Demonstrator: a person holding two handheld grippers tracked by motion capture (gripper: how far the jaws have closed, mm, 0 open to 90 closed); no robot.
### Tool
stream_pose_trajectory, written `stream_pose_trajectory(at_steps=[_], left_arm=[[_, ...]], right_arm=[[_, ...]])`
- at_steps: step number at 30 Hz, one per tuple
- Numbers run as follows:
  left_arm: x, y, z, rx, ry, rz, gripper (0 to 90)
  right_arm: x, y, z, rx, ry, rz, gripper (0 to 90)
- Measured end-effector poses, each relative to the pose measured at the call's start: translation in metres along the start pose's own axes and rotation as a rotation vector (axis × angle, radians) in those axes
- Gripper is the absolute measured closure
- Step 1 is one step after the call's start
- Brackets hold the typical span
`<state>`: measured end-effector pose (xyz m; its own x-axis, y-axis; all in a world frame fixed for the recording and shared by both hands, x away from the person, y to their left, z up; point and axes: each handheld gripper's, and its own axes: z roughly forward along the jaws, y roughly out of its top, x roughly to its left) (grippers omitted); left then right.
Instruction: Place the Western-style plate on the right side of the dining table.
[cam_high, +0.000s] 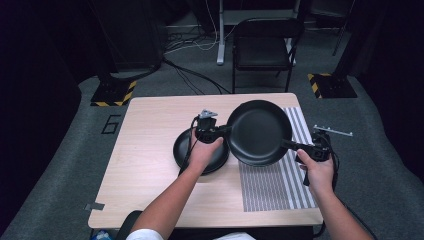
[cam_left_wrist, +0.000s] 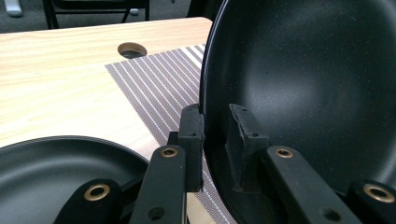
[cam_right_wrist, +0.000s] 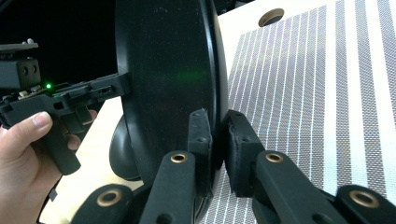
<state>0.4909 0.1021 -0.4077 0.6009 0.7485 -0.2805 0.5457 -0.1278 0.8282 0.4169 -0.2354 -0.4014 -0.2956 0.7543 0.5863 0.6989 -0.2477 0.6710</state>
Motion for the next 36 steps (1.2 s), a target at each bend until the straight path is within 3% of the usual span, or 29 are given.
stream_pose_trajectory(at_steps=[10, 36], left_arm=[[-0.006, -0.001, 0.009, 0.016, -0.013, -0.003, 77.0], [-0.02, 0.0, 0.027, 0.029, -0.043, 0.003, 77.3]], right_arm=[[-0.01, -0.001, -0.005, 0.036, -0.013, -0.017, 81.6], [-0.032, 0.005, -0.019, 0.078, -0.011, 0.006, 81.7]])
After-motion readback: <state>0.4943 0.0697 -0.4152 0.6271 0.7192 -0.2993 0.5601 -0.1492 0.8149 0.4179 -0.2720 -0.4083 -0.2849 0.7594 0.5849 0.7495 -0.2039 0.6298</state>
